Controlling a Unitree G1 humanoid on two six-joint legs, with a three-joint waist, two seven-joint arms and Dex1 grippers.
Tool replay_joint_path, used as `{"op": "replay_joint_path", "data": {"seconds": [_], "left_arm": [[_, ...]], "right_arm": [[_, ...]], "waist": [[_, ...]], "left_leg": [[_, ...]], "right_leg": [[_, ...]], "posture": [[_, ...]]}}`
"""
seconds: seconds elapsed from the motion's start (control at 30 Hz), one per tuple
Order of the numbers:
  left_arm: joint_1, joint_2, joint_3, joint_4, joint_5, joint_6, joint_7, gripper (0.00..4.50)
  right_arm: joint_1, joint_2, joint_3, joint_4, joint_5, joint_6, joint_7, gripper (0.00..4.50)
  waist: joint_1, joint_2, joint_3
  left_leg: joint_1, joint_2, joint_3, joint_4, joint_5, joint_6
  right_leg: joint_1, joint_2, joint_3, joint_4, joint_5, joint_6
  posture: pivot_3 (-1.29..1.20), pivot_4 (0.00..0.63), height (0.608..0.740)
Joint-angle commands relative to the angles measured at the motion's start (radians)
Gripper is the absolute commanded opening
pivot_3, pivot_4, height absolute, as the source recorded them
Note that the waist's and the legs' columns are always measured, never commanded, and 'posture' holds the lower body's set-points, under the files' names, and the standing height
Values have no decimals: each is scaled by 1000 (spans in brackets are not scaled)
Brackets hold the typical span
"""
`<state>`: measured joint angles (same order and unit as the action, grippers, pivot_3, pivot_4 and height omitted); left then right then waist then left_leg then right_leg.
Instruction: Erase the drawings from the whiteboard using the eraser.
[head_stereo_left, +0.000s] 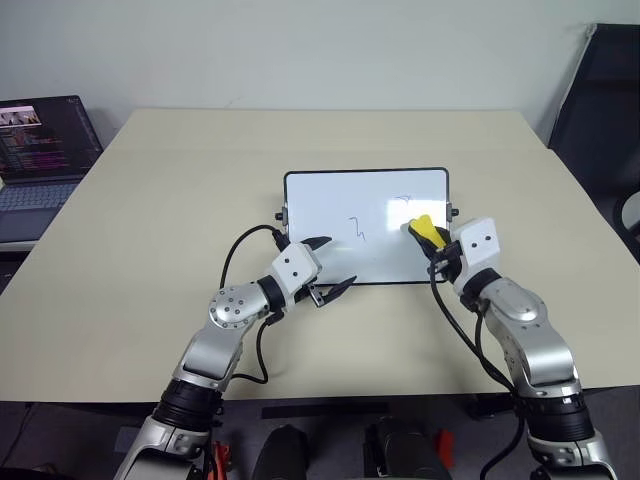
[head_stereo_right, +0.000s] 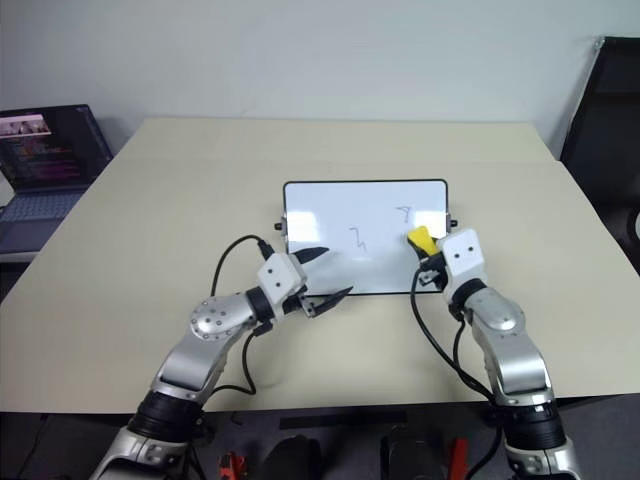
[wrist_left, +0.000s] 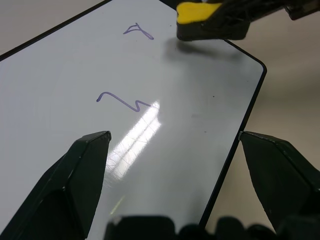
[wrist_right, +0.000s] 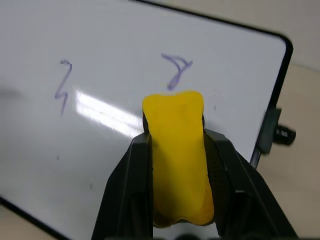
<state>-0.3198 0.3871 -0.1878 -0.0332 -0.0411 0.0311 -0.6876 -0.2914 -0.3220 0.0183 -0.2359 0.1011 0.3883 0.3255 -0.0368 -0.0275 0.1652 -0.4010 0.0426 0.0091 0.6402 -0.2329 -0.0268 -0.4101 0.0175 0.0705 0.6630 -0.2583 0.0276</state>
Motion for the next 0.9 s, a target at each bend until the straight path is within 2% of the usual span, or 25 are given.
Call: {"op": "replay_joint_path", "data": {"seconds": [0.03,0.4,0.9], "left_arm": [[-22,-4,14,-22,-9,-17,7,4500],[-39,9,29,-3,-6,-35,9,4500],[-39,10,31,-12,0,-48,14,4500]], "right_arm": [[-60,25,-34,5,19,-76,-12,1075],[-205,64,-34,189,-5,-171,-29,1075],[-311,62,-9,454,-55,-131,-39,1075]], "waist": [[0,0,0],[3,0,0],[2,0,0]], "left_leg": [[0,0,0,0,0,0],[0,0,0,0,0,0],[1,1,0,2,0,0]], "right_leg": [[0,0,0,0,0,0],[0,0,0,0,0,0],[1,0,0,2,1,0]], "posture": [[0,150,740],[0,150,740],[0,150,740]]}}
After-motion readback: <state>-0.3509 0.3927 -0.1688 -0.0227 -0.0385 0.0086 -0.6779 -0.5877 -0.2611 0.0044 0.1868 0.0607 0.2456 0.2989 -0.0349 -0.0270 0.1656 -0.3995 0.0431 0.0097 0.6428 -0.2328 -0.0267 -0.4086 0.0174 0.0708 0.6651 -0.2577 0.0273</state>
